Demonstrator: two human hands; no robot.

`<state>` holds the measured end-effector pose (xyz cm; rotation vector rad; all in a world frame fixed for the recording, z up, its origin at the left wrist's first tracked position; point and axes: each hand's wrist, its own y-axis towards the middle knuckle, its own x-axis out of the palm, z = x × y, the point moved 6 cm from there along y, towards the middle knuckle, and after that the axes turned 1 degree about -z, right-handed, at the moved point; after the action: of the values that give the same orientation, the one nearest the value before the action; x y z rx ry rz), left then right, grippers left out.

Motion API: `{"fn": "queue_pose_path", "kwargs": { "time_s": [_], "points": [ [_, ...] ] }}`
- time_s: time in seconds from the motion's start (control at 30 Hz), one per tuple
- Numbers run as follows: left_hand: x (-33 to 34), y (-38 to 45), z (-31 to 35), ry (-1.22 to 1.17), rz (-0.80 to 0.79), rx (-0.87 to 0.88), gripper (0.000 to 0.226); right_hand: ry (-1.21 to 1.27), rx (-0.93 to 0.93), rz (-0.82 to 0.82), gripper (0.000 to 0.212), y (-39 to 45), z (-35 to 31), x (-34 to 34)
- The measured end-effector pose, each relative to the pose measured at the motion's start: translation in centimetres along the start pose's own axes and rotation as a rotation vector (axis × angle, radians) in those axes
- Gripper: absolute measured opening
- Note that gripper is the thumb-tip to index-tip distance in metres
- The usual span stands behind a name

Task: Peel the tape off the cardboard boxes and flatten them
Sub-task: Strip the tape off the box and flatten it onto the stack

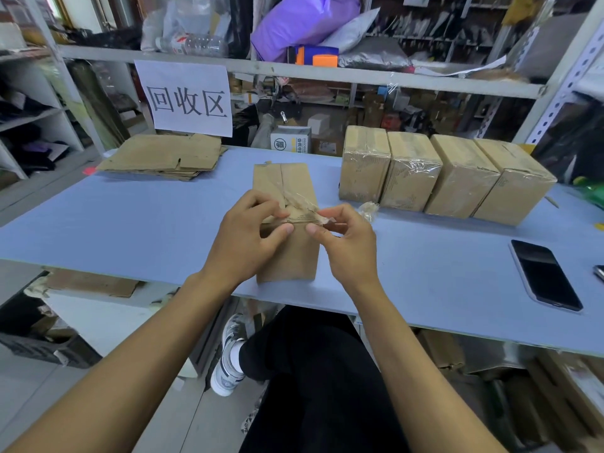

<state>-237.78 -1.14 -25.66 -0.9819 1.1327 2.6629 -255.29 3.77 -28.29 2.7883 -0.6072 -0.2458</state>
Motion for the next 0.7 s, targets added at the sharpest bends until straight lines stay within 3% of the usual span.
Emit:
{"fn": "queue_pose_path", "kwargs": {
  "time_s": [0.23,0.43,0.7],
  "points": [
    [0.0,0.0,-0.1,-0.026,0.003,0.010,0.014,-0.207,-0.077,-0.001,0.015,0.0,-1.1,-0.7],
    [0.2,-0.2,0.4,0.030,0.022,0.002,0.012,-0.234,-0.020,0.196,0.018,-1.2,-1.3,0.1],
    [0.2,-0.2,0.5,0.023,0.008,-0.013,0.012,-0.345,-0.033,0.225,0.017,-0.7,-1.9,0.6]
  ]
}}
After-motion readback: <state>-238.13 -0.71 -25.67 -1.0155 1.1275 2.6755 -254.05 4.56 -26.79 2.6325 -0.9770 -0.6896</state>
